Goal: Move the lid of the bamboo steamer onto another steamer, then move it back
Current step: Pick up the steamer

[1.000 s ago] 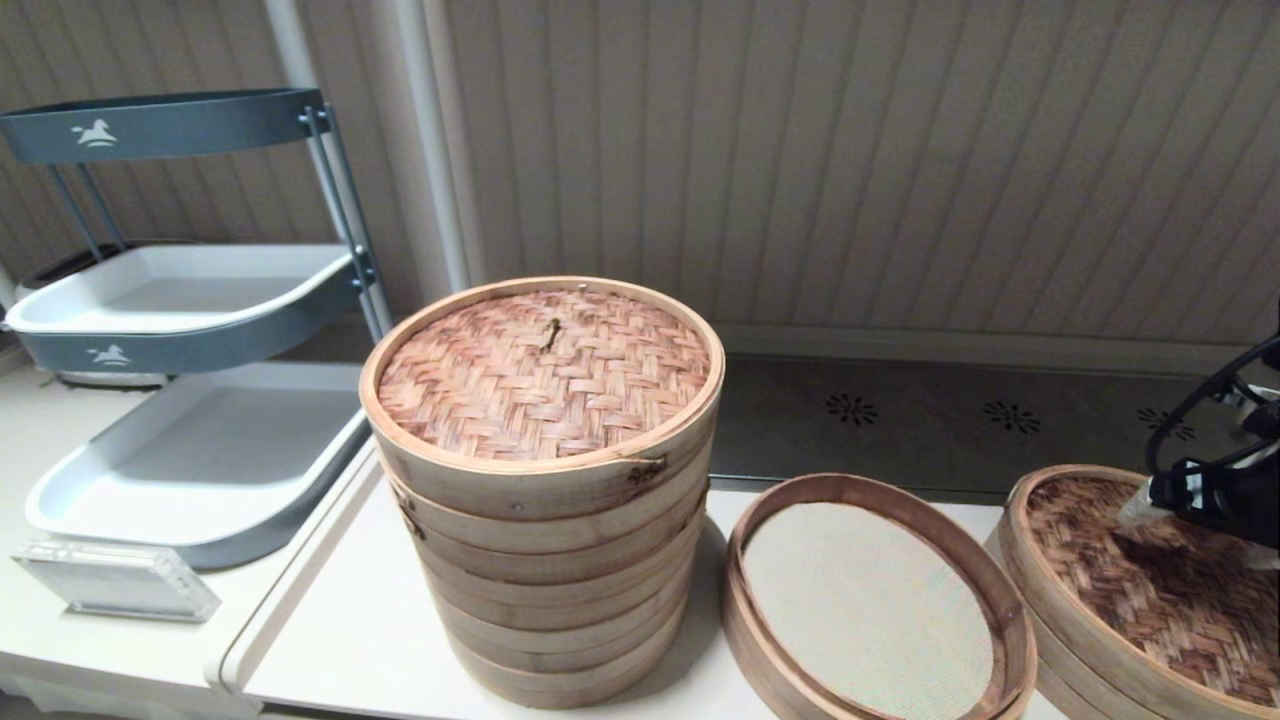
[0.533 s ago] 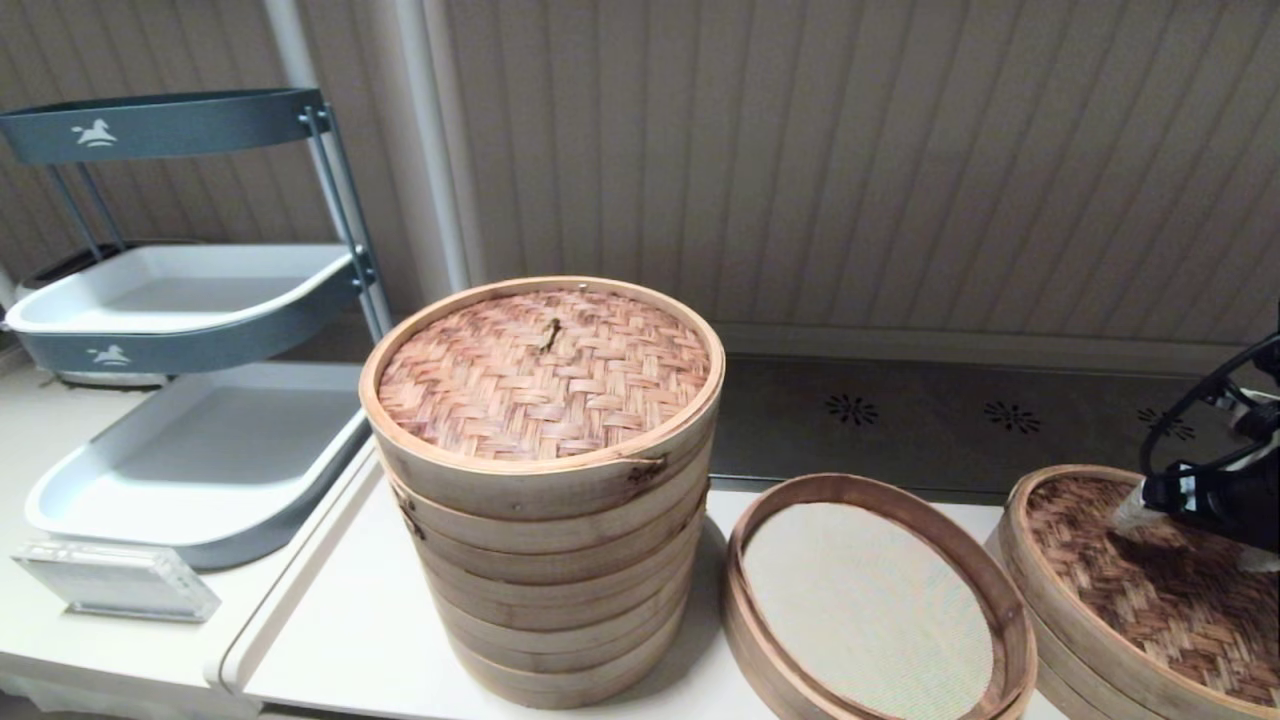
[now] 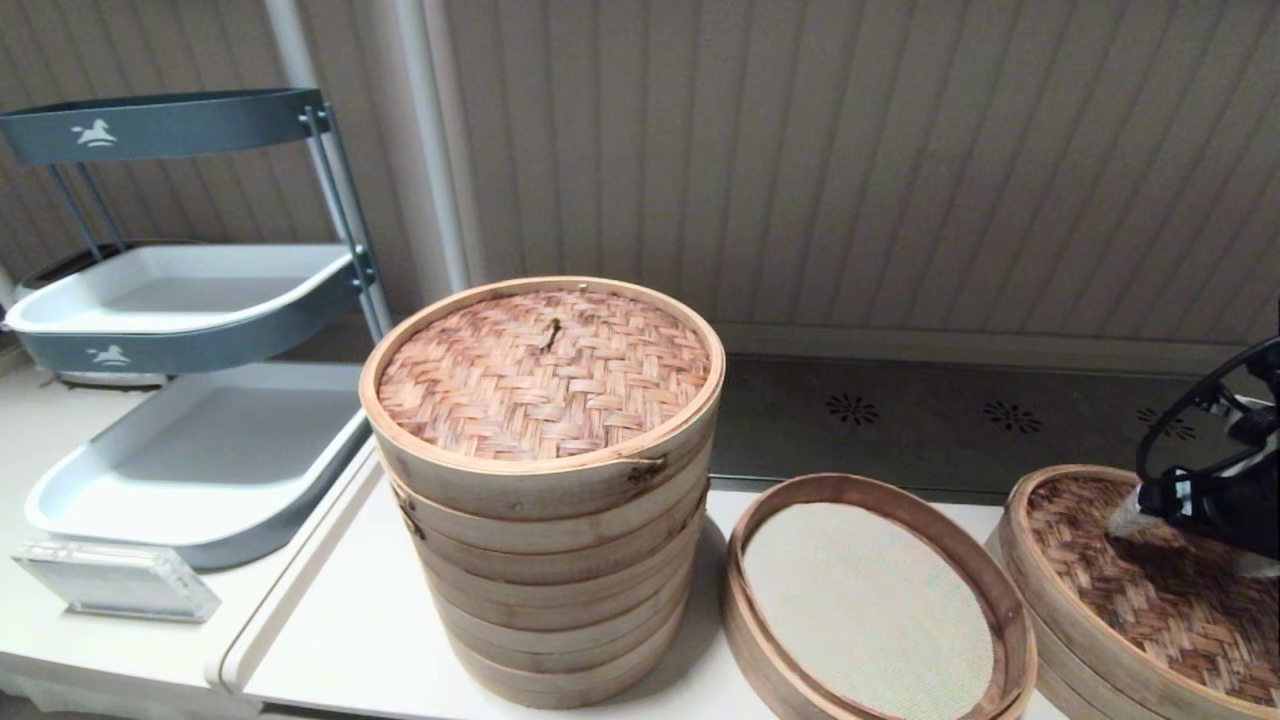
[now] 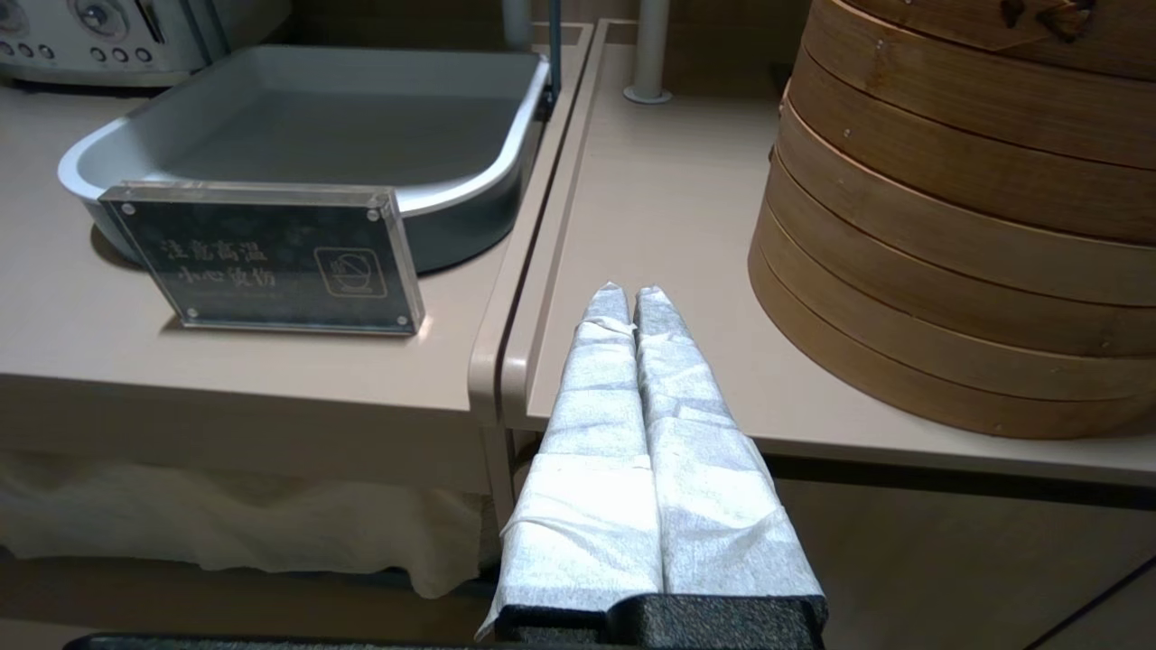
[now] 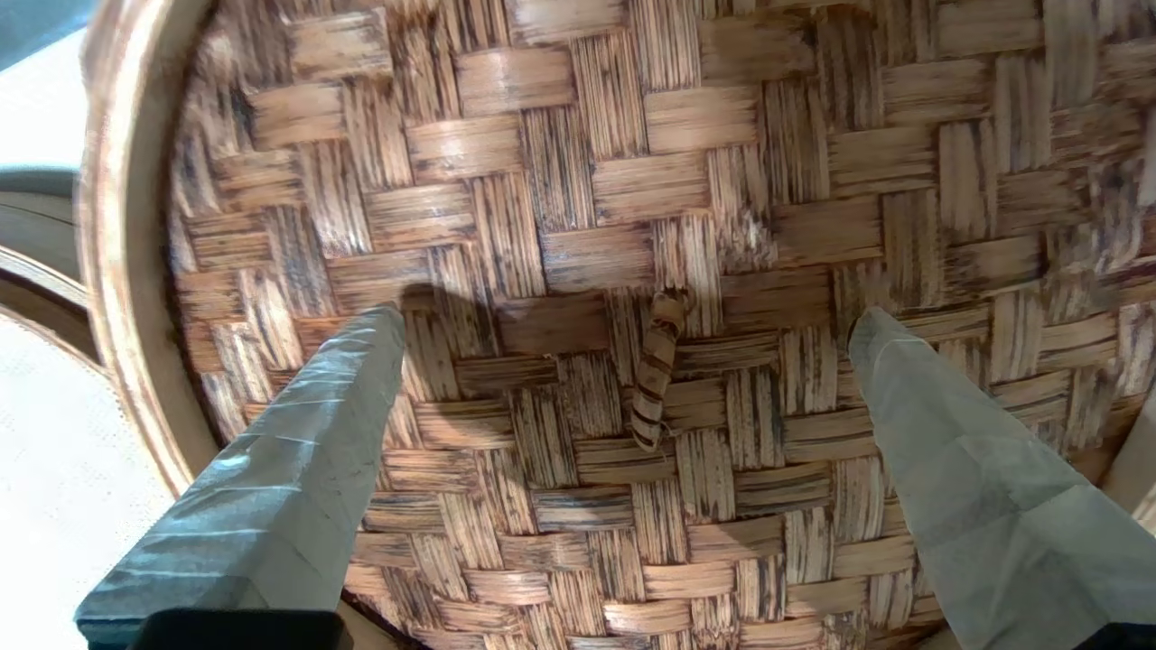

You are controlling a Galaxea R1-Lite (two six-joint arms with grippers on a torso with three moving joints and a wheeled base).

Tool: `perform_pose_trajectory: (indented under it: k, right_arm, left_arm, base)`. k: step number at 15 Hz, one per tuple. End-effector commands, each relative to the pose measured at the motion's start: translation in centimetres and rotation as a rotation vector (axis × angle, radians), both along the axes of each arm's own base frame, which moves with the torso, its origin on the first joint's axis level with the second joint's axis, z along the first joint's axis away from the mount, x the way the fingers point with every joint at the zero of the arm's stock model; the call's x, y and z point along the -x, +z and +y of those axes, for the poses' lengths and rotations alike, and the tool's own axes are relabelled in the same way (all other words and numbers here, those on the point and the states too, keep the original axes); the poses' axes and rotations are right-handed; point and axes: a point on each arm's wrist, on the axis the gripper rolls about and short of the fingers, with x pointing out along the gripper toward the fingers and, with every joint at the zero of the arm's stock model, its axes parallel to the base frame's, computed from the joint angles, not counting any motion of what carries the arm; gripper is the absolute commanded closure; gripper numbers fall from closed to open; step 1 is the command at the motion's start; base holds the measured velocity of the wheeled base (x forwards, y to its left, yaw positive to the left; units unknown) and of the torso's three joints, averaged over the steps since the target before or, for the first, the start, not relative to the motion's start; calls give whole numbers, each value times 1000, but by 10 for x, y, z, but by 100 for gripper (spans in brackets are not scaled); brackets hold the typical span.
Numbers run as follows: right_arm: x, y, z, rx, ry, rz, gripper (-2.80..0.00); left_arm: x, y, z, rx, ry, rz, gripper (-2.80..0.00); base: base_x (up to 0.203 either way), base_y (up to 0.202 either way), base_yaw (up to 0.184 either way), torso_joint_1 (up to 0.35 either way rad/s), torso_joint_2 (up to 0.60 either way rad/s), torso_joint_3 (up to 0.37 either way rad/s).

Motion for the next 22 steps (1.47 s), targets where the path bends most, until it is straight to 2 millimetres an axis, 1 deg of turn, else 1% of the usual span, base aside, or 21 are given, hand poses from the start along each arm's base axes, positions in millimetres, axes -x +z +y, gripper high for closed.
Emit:
perform_pose_trajectory:
  k: [1,8,9,16,22]
  right_arm:
    - [1,-2,0,-6,-1,11,-280]
    - [2,-5,2,-11,2,17,-280]
    - [3,-5,2,-12,3,22,0]
    - [8,-7,5,-23,3,28,0]
    - [8,-7,5,-23,4,26,0]
  left_arm:
    - [0,-1,0,0,0,3,0]
    - [0,-1,0,0,0,5,0]
    - [0,-1,0,0,0,4,0]
    - [0,-1,0,0,0,5,0]
    - [0,-1,0,0,0,5,0]
  base:
    - [0,0,0,0,0,0]
    - [0,0,0,0,0,0]
    - [0,0,0,0,0,0]
    - [0,0,0,0,0,0]
    - [0,0,0,0,0,0]
